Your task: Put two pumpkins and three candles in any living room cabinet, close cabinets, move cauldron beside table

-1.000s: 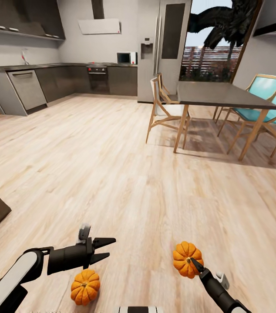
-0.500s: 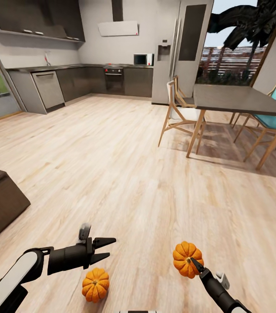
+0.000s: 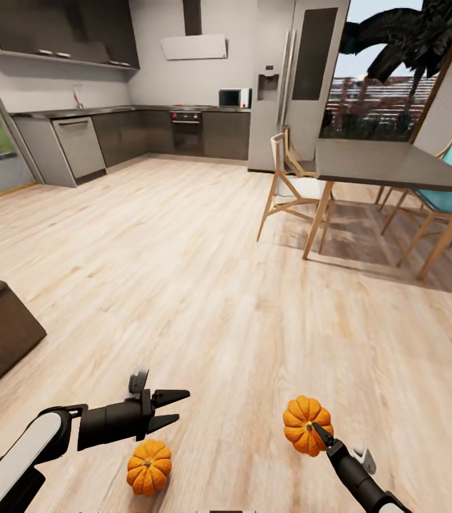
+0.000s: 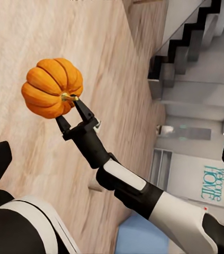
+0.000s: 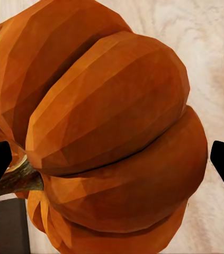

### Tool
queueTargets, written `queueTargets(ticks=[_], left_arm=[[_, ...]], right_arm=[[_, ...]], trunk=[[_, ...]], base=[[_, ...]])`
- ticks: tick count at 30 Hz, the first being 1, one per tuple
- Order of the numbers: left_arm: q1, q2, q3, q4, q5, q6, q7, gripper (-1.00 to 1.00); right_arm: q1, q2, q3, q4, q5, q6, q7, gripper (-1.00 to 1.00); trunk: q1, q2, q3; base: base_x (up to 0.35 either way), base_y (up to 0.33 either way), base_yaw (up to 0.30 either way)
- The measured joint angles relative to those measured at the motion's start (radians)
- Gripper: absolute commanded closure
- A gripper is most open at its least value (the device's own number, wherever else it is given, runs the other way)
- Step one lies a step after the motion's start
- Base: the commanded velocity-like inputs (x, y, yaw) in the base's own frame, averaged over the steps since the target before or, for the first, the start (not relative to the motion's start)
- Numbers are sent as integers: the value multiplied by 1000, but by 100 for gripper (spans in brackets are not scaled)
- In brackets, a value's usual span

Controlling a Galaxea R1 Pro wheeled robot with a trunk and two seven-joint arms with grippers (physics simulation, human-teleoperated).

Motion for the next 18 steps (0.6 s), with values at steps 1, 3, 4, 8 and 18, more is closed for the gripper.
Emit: queueTargets(ticks=[1,3,4,8,18], left_arm=[[0,0,0,0,0,0,0,-100],[0,0,0,0,0,0,0,-100],[0,0,0,0,0,0,0,-100],[0,0,0,0,0,0,0,-100],[0,0,-1,0,1,0,0,-100]], right_arm=[[0,0,0,0,0,0,0,100],[0,0,-1,0,0,0,0,100],[0,0,-1,0,0,0,0,100],[0,0,1,0,0,0,0,100],[0,0,2,0,0,0,1,100]], trunk=[[0,0,0],[0,0,0],[0,0,0],[0,0,0],[0,0,0]], base=[[23,-263,132],[106,-210,182],[178,-161,243],[235,-105,270],[108,-182,170]])
